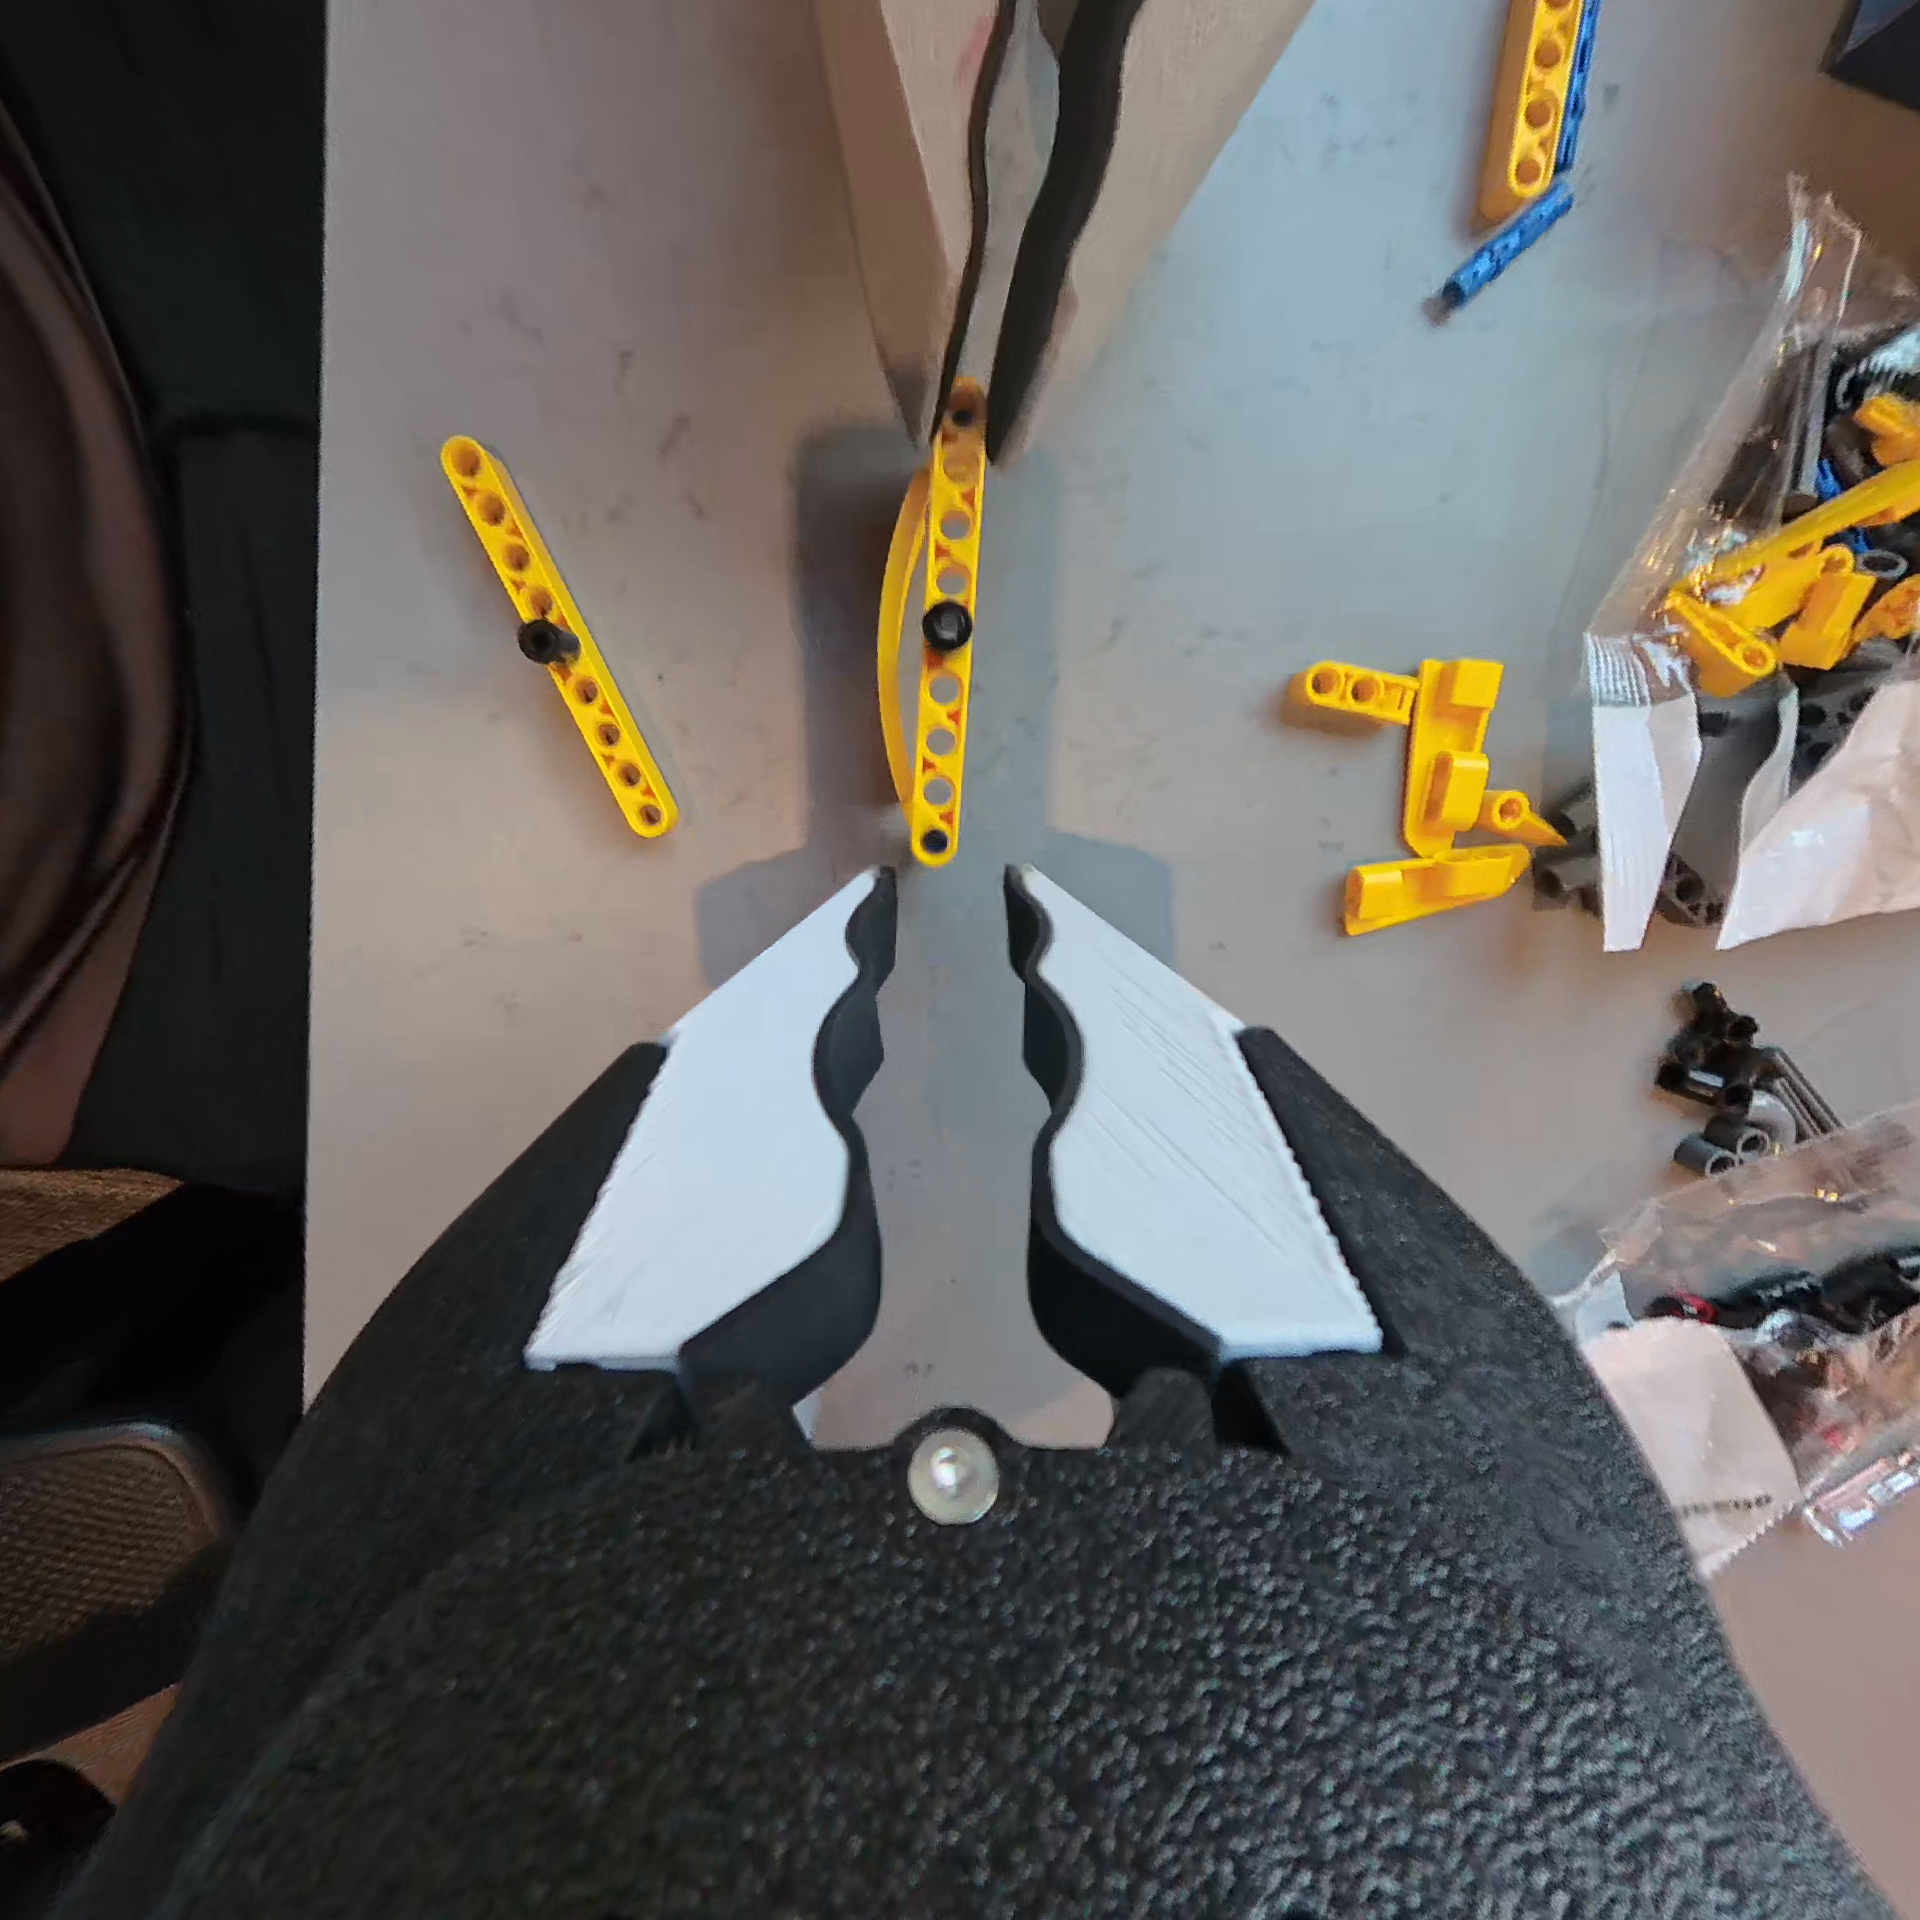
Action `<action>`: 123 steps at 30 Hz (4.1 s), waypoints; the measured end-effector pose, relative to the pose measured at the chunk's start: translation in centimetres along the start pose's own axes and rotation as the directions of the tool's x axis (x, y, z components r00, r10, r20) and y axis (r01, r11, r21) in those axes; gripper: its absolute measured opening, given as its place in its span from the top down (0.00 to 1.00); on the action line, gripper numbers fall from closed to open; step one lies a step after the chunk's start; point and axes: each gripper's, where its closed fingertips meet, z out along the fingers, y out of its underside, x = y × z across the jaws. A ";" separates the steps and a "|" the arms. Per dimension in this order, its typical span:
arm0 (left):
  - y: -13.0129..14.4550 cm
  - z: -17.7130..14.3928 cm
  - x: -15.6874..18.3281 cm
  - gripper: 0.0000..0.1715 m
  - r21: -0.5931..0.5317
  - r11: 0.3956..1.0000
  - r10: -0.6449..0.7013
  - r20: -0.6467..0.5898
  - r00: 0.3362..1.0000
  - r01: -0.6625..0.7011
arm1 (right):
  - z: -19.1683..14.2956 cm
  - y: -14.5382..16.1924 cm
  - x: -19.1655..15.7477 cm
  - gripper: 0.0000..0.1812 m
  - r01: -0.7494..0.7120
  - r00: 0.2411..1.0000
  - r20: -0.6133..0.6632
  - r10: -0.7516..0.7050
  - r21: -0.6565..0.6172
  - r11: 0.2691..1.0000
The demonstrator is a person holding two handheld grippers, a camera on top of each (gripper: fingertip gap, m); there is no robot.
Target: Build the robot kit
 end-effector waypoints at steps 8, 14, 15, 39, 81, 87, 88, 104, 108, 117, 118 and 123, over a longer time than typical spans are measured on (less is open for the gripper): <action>0.0 0.0 0.0 0.97 0.000 1.000 0.003 0.002 1.000 -0.003 | -2.6 -1.0 0.5 1.00 -0.027 0.999 -0.034 0.030 0.106 0.994; 0.0 0.0 0.0 0.97 0.003 1.000 0.003 0.005 1.000 -0.003 | -3.8 -3.1 0.2 1.00 -0.034 0.997 -0.066 0.048 0.204 0.978; 0.0 0.0 0.0 0.97 0.003 1.000 0.004 0.006 1.000 -0.004 | -2.9 -2.5 0.4 1.00 -0.035 0.995 -0.084 0.049 0.166 0.985; 0.3 0.1 0.1 0.97 -0.009 1.000 0.004 0.029 1.000 -0.004 | -2.4 -3.2 0.3 1.00 -0.090 0.993 -0.063 0.103 0.185 0.979; -0.1 -1.2 0.6 0.95 -0.026 0.997 0.072 0.175 0.982 -0.069 | -0.6 -3.3 -0.5 0.96 -0.083 0.993 -0.056 0.102 0.279 0.957; 0.2 -1.8 -0.3 0.91 -0.063 0.997 0.053 0.233 0.971 -0.039 | -1.0 -4.6 -0.6 0.89 -0.108 0.993 -0.013 0.119 0.338 0.935; 0.3 -1.8 -0.4 0.90 -0.053 0.998 0.041 0.236 0.971 -0.029 | -1.3 -4.9 -0.6 0.89 -0.106 0.993 -0.018 0.120 0.348 0.932; 2.4 1.4 0.0 0.97 -0.165 0.982 0.121 0.184 0.976 -0.091 | 0.0 -7.4 -0.2 1.00 -0.134 0.987 -0.041 0.157 0.348 0.928; 2.4 1.4 0.0 0.97 -0.164 0.982 0.120 0.181 0.976 -0.090 | -2.5 -9.1 0.4 1.00 -0.107 0.984 -0.079 0.157 0.436 0.893; 2.4 1.4 -0.1 0.97 -0.166 0.980 0.141 0.201 0.969 -0.109 | -0.2 -8.7 0.0 1.00 -0.034 0.990 -0.119 0.074 0.304 0.952; 2.4 1.4 -0.1 0.97 -0.166 0.980 0.141 0.201 0.969 -0.109 | -1.0 -9.4 -0.1 1.00 -0.033 0.992 -0.106 0.073 0.341 0.939; 2.4 1.3 -0.1 0.97 -0.166 0.980 0.141 0.206 0.968 -0.107 | 1.2 -7.1 0.2 1.00 -0.048 0.993 -0.099 0.068 0.189 0.981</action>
